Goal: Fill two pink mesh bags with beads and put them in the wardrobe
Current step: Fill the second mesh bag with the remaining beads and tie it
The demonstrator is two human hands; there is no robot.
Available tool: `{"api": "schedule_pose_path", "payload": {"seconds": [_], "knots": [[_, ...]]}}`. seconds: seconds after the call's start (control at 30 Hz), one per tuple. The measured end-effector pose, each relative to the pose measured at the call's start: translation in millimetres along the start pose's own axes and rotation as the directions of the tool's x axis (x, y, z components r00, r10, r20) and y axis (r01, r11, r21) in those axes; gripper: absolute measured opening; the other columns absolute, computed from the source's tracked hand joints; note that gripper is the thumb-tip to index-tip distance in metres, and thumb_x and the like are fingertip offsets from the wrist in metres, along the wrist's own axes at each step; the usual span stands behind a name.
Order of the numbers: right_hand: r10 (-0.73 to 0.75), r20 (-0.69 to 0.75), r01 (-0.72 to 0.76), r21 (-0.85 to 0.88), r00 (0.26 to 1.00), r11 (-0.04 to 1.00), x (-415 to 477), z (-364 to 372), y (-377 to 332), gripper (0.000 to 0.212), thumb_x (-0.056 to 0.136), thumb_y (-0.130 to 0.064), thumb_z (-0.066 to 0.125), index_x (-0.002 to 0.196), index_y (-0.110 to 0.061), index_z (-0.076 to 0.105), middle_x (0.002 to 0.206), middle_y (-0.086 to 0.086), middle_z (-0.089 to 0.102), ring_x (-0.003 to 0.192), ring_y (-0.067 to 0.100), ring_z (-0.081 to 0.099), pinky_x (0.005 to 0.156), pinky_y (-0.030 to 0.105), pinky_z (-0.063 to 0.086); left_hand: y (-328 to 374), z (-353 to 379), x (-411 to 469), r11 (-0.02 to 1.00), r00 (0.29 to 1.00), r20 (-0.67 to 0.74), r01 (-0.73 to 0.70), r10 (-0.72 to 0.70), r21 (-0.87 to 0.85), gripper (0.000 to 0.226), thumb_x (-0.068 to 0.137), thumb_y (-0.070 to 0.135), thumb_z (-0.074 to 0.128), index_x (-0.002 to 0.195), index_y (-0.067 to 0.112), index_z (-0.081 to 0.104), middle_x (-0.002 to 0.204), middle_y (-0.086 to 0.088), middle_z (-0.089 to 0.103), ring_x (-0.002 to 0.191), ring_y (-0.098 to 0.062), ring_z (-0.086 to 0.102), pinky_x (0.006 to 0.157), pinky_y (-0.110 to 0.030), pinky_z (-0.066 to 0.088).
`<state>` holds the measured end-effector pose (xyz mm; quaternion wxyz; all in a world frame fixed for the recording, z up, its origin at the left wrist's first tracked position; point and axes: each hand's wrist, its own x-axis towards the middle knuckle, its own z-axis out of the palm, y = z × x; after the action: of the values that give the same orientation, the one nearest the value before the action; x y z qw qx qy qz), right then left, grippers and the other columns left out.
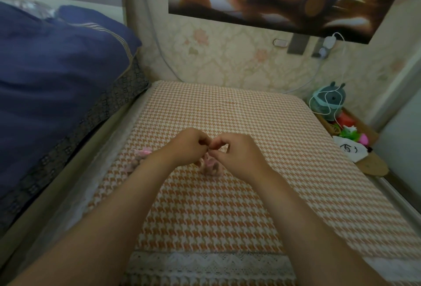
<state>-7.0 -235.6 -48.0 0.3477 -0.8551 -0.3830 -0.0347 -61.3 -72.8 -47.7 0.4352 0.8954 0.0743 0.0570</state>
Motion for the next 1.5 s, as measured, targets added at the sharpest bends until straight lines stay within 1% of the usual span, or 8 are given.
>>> {"api": "schedule_pose_path", "payload": {"seconds": [0.17, 0.33, 0.47, 0.63, 0.87, 1.07, 1.23, 1.5], "knots": [[-0.036, 0.049, 0.043, -0.162, 0.998, 0.986, 2.3, 3.2, 1.0, 0.017, 0.092, -0.036, 0.067, 0.102, -0.030, 0.078, 0.103, -0.013, 0.070, 0.087, 0.004, 0.060, 0.079, 0.033, 0.052, -6.0, -2.6, 0.6, 0.999, 1.000, 0.005, 0.023, -0.023, -0.038, 0.032, 0.092, 0.001, 0.050, 0.087, 0.020, 0.075, 0.087, -0.002, 0.073, 0.078, -0.017, 0.071, 0.055, -0.028, 0.058], [-0.009, 0.141, 0.049, -0.279, 0.990, 0.959, 4.0, -0.9, 5.0, 0.029, 0.090, -0.024, 0.055, 0.110, -0.035, 0.072, 0.121, -0.017, 0.052, 0.097, 0.006, 0.055, 0.074, 0.029, 0.049, -8.9, -4.2, 3.8, 0.999, 1.000, -0.003, 0.009, -0.009, 0.040, 0.037, 0.085, 0.001, 0.049, 0.102, 0.020, 0.075, 0.098, 0.003, 0.073, 0.089, -0.013, 0.069, 0.071, -0.028, 0.057], [0.021, 0.205, 0.051, -0.339, 0.979, 0.939, 4.9, -0.1, 13.1, 0.020, 0.090, -0.035, 0.060, 0.105, -0.037, 0.073, 0.120, -0.014, 0.056, 0.101, 0.010, 0.058, 0.076, 0.031, 0.050, -9.9, -2.2, 7.2, 0.993, 1.000, 0.014, 0.024, -0.023, -0.117, 0.039, 0.083, 0.000, 0.057, 0.116, 0.020, 0.060, 0.108, 0.007, 0.063, 0.105, -0.014, 0.062, 0.075, -0.022, 0.051], [0.016, 0.134, 0.031, -0.340, 0.991, 0.940, 6.8, 2.1, 21.7, 0.014, 0.093, -0.035, 0.063, 0.099, -0.035, 0.075, 0.107, -0.013, 0.067, 0.092, 0.011, 0.063, 0.078, 0.035, 0.053, -24.0, 8.4, 7.9, 0.996, 0.975, 0.215, 0.066, -0.051, -0.061, 0.091, 0.065, 0.030, 0.085, 0.140, 0.029, 0.034, 0.125, 0.007, 0.054, 0.111, -0.010, 0.057, 0.095, -0.032, 0.051], [-0.015, 0.144, 0.057, -0.288, 0.989, 0.956, 8.7, 1.7, 30.1, 0.019, 0.090, -0.032, 0.064, 0.106, -0.035, 0.073, 0.114, -0.013, 0.060, 0.102, 0.010, 0.056, 0.081, 0.032, 0.050, -29.8, 21.8, 12.7, 0.999, 0.997, 0.067, -0.031, 0.031, 0.005, 0.033, 0.065, 0.029, 0.088, 0.091, 0.031, 0.069, 0.080, 0.015, 0.070, 0.071, 0.005, 0.062, 0.066, -0.017, 0.044], [0.005, 0.252, 0.096, -0.387, 0.968, 0.917, 10.5, 8.7, 28.9, 0.029, 0.093, -0.040, 0.060, 0.120, -0.038, 0.069, 0.118, -0.006, 0.058, 0.106, 0.020, 0.057, 0.087, 0.040, 0.051, -29.8, 24.3, 12.4, 0.999, 0.998, 0.049, -0.049, 0.048, 0.011, 0.047, 0.067, 0.025, 0.088, 0.108, 0.025, 0.065, 0.092, 0.009, 0.071, 0.079, -0.006, 0.067, 0.069, -0.020, 0.053], [0.005, 0.139, 0.048, -0.376, 0.990, 0.925, 8.6, 5.6, 26.0, 0.028, 0.093, -0.030, 0.058, 0.118, -0.030, 0.072, 0.119, -0.004, 0.062, 0.105, 0.020, 0.060, 0.086, 0.037, 0.050, -29.3, 21.4, 9.6, 0.995, 0.997, 0.016, -0.076, 0.076, 0.059, 0.041, 0.076, 0.019, 0.081, 0.113, 0.022, 0.064, 0.094, 0.010, 0.068, 0.079, -0.003, 0.065, 0.063, -0.008, 0.046], [0.091, 0.224, -0.006, -0.355, 0.970, 0.935, 5.3, 3.9, 24.2, 0.025, 0.094, -0.033, 0.056, 0.109, -0.029, 0.075, 0.116, -0.003, 0.063, 0.101, 0.022, 0.063, 0.084, 0.041, 0.053, -18.4, 17.2, 4.0, 0.987, 0.987, 0.038, -0.156, 0.157, -0.032, 0.044, 0.077, 0.021, 0.079, 0.114, 0.030, 0.056, 0.105, 0.008, 0.062, 0.089, -0.013, 0.066, 0.064, -0.019, 0.055]]}}
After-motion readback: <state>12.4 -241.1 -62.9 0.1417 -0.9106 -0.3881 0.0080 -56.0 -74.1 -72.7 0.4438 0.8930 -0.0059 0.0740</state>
